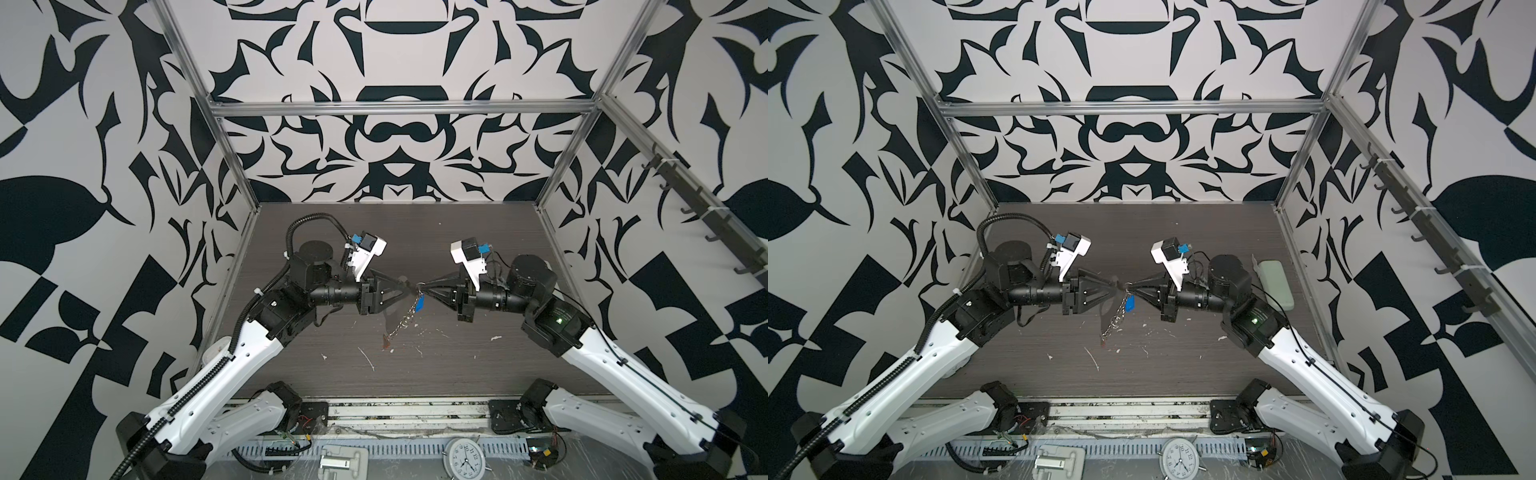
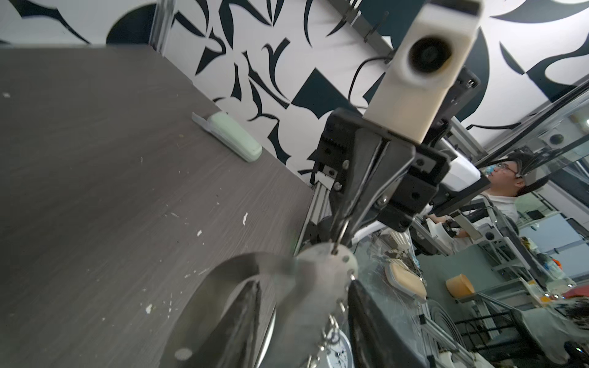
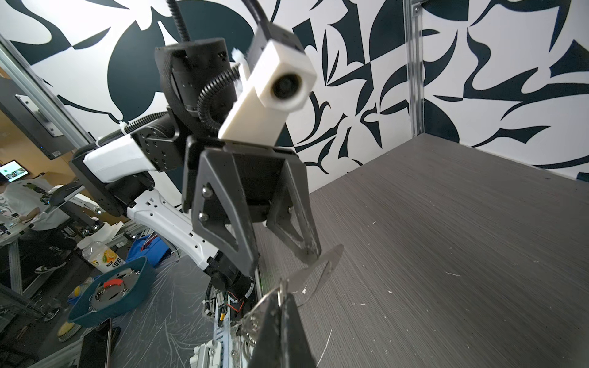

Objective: Remove the keys from the keyring

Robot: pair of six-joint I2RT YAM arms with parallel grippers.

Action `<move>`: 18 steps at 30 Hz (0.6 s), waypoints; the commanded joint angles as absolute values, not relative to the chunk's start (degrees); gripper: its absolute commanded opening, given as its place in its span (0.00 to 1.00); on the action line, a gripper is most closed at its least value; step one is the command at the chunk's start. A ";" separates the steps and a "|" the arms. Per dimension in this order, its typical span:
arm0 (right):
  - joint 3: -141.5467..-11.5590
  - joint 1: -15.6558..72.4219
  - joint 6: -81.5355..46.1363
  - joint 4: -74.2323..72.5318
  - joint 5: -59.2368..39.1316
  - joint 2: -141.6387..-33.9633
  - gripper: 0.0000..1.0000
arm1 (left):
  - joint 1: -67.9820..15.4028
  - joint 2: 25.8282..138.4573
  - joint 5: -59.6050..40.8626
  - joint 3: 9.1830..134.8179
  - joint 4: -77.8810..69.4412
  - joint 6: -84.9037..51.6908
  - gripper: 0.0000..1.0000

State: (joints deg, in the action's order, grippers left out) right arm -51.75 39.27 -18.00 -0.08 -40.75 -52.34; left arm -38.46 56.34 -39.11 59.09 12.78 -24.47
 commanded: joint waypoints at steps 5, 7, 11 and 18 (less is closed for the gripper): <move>-58.76 39.74 -14.21 8.29 -42.83 -54.43 0.00 | -40.39 58.59 -39.50 64.30 18.47 -14.75 0.39; -59.89 39.75 -13.24 10.94 -43.37 -55.09 0.00 | -41.36 59.66 -39.70 65.06 19.68 -13.16 0.35; -61.99 39.90 -10.64 15.82 -45.28 -55.64 0.00 | -42.36 61.46 -41.22 65.85 21.78 -10.95 0.33; -63.71 39.95 -8.97 19.24 -46.31 -56.05 0.00 | -42.53 61.79 -42.55 66.07 22.41 -9.75 0.26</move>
State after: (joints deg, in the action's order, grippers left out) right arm -60.40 39.62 -10.76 19.00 -44.31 -56.31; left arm -42.24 62.22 -40.51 64.27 20.67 -11.92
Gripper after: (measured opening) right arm 0.054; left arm 0.269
